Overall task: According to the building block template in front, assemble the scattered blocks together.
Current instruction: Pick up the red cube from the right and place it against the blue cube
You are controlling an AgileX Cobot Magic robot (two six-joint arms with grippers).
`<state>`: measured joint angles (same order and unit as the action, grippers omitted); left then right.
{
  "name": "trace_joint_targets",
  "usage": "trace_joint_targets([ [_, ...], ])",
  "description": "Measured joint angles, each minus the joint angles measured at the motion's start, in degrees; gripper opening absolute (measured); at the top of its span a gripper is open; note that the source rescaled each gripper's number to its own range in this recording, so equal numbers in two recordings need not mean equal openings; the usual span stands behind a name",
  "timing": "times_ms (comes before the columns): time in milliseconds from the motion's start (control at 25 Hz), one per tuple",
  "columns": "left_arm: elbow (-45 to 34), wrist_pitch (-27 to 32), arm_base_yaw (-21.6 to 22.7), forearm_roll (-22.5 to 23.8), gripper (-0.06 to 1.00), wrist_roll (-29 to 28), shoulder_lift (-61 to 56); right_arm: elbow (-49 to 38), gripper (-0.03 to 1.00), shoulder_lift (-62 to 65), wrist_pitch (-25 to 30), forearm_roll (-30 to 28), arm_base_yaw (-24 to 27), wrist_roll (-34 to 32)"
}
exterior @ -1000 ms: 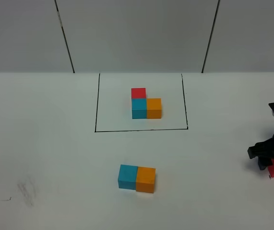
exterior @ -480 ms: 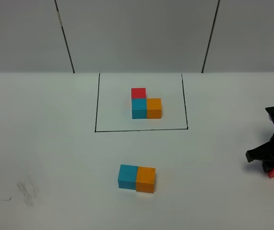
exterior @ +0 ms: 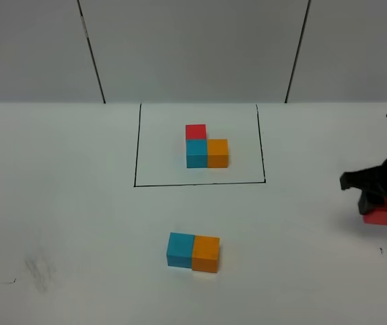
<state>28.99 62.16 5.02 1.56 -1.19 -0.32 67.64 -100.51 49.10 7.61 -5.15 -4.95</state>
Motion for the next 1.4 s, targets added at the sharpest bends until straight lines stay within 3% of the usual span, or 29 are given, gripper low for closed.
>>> trace_joint_targets([
  [160,0.0,0.0,0.0,0.0,0.68,0.0,0.0,9.38,0.0,0.07,3.24,3.39,-6.99,-1.54],
  [280,0.0,0.0,0.0,0.0,0.68,0.0,0.0,16.73,0.0,-0.74,4.23,-0.19,-14.21,-7.15],
  [400,0.0,0.0,0.0,0.0,0.68,0.0,0.0,24.9,0.0,-4.74,8.78,-6.16,-19.61,-15.24],
  [640,0.0,0.0,0.0,0.0,0.68,0.0,0.0,37.75,0.0,-16.2,18.03,-8.61,-24.78,-33.01],
  [760,0.0,0.0,0.0,0.0,0.68,0.0,0.0,41.08,0.0,-18.97,19.29,-8.82,-26.37,-38.23],
  [1080,0.0,0.0,0.0,0.0,0.68,0.0,0.0,42.23,0.0,-22.74,13.22,-11.03,-31.83,-39.25],
  [1400,0.0,0.0,0.0,0.0,0.68,0.0,0.0,42.84,0.0,-27.42,13.1,-8.46,-32.34,-35.49],
])
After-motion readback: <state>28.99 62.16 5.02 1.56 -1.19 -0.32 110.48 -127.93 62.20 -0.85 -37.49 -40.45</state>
